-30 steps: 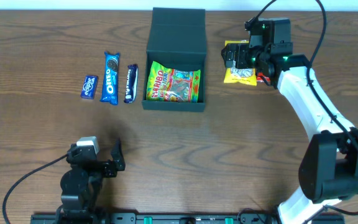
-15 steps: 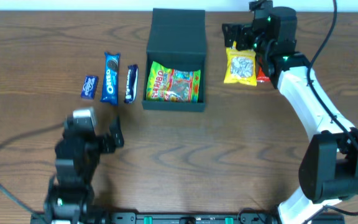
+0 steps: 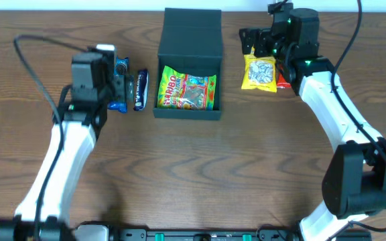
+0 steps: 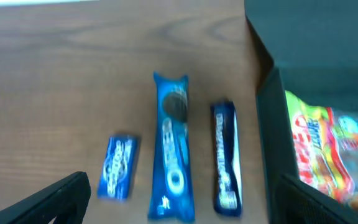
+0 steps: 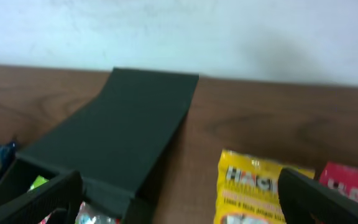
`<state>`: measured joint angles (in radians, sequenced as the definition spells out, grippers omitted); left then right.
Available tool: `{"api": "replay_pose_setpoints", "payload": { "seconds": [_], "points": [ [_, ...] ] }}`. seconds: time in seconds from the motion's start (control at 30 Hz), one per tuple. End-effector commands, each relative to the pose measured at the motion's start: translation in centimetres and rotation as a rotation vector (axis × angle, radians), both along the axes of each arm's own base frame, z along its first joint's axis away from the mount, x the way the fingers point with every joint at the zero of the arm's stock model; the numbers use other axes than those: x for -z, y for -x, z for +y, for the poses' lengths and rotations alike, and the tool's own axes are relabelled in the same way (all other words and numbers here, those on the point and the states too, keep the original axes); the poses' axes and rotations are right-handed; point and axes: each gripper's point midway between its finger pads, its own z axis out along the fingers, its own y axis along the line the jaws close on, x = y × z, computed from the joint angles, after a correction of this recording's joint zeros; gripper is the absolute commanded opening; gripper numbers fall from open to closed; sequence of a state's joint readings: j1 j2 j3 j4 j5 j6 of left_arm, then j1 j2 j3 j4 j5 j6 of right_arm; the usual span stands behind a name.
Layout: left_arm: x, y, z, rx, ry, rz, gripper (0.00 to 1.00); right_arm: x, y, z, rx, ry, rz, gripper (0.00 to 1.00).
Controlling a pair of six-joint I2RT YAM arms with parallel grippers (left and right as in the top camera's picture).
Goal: Pack container
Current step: 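Reach left gripper to the blue Oreo roll and grasp it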
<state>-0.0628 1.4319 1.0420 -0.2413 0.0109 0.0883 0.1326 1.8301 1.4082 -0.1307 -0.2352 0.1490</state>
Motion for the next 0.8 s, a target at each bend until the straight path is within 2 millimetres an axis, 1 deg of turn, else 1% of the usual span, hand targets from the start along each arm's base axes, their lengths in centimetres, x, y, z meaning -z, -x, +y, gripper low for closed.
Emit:
{"api": "replay_pose_setpoints", "payload": {
  "seconds": [0.0, 0.1, 0.2, 0.37, 0.47, 0.53, 0.57, 0.6, 0.7, 0.77],
  "points": [
    [0.3, -1.9, 0.1, 0.019, -0.045, -0.024, 0.95, -1.1, 0.1, -0.2, 0.001, 0.006, -0.013, 0.99],
    [1.0, -3.2, 0.0, 0.017, -0.044, -0.045, 0.95, -0.6, 0.4, -0.3, 0.001, 0.009, 0.011, 0.99],
    [3.1, -4.6, 0.5, 0.009, -0.04, -0.034, 0.95, -0.1, 0.7, -0.3, 0.003, 0.009, 0.039, 0.99],
    [6.6, -6.3, 1.7, -0.049, -0.005, -0.013, 0.95, 0.1, 0.9, -0.3, 0.003, 0.011, 0.049, 0.99],
    [7.8, -6.8, 2.1, -0.073, 0.022, -0.007, 0.96, 0.1, 0.9, -0.3, 0.003, 0.011, 0.049, 0.99],
    [8.7, -7.1, 1.6, -0.053, 0.042, -0.001, 1.0, 0.2, 0.9, -0.3, 0.003, 0.011, 0.052, 0.99],
    [9.1, -7.2, 1.4, -0.042, 0.052, 0.005, 1.0, 0.2, 1.0, -0.3, 0.003, 0.011, 0.054, 0.99],
    [9.6, -7.2, 1.3, -0.036, 0.057, 0.014, 0.93, 0.2, 1.0, -0.3, 0.003, 0.012, 0.056, 0.99],
    [11.5, -6.9, 1.1, -0.03, 0.063, 0.058, 0.9, 0.3, 1.0, -0.3, 0.003, 0.012, 0.06, 0.99],
    [12.2, -6.8, 1.0, -0.029, 0.063, 0.075, 0.9, 0.4, 1.1, -0.3, 0.003, 0.012, 0.061, 0.99]
  ]
}}
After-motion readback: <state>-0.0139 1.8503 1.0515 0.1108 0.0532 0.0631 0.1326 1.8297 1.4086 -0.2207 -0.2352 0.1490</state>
